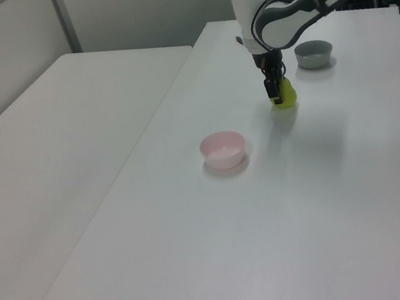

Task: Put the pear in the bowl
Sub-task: 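Lift the pear and carry it over the pink bowl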

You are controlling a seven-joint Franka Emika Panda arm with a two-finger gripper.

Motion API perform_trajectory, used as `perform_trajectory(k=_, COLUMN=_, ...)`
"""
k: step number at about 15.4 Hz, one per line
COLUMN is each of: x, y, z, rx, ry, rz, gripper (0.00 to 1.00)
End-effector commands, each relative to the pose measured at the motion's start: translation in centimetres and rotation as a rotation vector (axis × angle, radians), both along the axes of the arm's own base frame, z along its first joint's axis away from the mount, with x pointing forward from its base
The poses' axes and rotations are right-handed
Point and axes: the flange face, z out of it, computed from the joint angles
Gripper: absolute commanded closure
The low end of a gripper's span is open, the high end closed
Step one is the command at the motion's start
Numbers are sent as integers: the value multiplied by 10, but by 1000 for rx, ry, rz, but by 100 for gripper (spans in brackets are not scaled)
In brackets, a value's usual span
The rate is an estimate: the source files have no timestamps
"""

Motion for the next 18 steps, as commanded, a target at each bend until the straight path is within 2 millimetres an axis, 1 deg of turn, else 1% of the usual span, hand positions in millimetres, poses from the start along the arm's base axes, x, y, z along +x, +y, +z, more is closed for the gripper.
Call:
perform_trajectory(k=1, x=-3, y=-1, z=2, rx=-14, ry=10, rz=19, gripper=57)
perform_trajectory(k=2, x=-3, y=-1, z=6, rx=-10, ry=2, rz=10, gripper=71)
perform_trajectory(k=3, x=-3, y=-1, z=8, rx=-6, ry=-2, rz=7, gripper=76)
perform_trajectory(k=5, x=-5, y=0, z=27, rx=3, ry=-9, rz=-3, gripper=76)
perform_trajectory(k=7, x=-8, y=1, z=54, rx=26, ry=-30, rz=-14, gripper=76)
perform_trajectory(k=9, x=-11, y=12, z=74, rx=61, ry=-53, rz=-27, gripper=76)
perform_trajectory(k=10, x=-13, y=12, z=80, rx=67, ry=-59, rz=-39, gripper=76)
perform_trajectory(k=11, x=-10, y=17, z=90, rx=66, ry=-80, rz=-47, gripper=76)
perform_trajectory(k=12, x=-6, y=27, z=97, rx=62, ry=-102, rz=-63, gripper=76)
perform_trajectory(k=14, x=1, y=57, z=108, rx=70, ry=-150, rz=-113, gripper=76)
perform_trajectory(k=15, x=4, y=83, z=110, rx=90, ry=-164, rz=-124, gripper=75)
perform_trajectory(k=16, x=7, y=100, z=109, rx=103, ry=-176, rz=-143, gripper=75)
perform_trajectory(k=17, x=14, y=128, z=109, rx=110, ry=-216, rz=-168, gripper=74)
perform_trajectory(k=18, x=19, y=141, z=108, rx=115, ry=-252, rz=-193, gripper=73)
